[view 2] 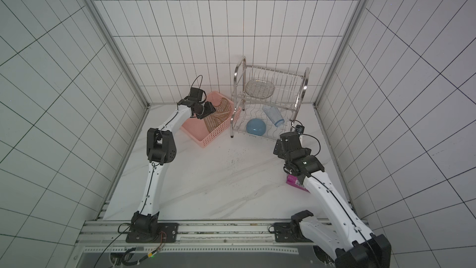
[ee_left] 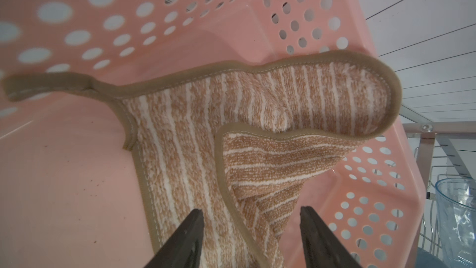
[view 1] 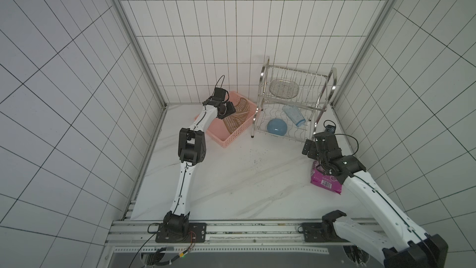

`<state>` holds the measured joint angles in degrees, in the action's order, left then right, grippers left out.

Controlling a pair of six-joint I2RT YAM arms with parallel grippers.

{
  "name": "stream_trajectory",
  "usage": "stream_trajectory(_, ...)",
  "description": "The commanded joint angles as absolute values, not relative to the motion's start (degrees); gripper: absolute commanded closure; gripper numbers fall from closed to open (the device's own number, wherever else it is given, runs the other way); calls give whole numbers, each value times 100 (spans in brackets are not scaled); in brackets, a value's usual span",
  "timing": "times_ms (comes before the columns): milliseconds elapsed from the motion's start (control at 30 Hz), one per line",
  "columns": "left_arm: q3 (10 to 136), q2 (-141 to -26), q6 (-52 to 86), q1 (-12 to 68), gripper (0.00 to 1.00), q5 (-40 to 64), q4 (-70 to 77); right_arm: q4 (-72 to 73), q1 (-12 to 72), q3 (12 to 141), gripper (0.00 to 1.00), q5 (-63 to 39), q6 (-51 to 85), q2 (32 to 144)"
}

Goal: Fold the square dishcloth
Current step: Pick up the cleaning item from the bin.

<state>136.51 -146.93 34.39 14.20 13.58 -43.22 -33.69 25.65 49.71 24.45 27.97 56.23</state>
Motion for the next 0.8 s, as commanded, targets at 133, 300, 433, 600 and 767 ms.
stream_trajectory(133,13812,-15032,3813,1433,41,1577,-4289,-3440,2619,5119,1,2544,2870,5322)
stream_trajectory(300,13833,-15185,3981,1391,56,1853,-4097,-3495,2616,5103,1,2569,2870,5255)
stream_trajectory(433,13823,-15200,4019,1372,83,2026,-3901,-3497,2612,5088,1,2560,2882,5258)
stream_trajectory(600,13780,-15030,3951,1371,100,2104,-3817,-3489,2619,5115,1,2574,2840,5315)
stream_trajectory(767,13633,-14356,3615,1348,100,1855,-3830,-3509,2619,5194,1,2660,2692,5367)
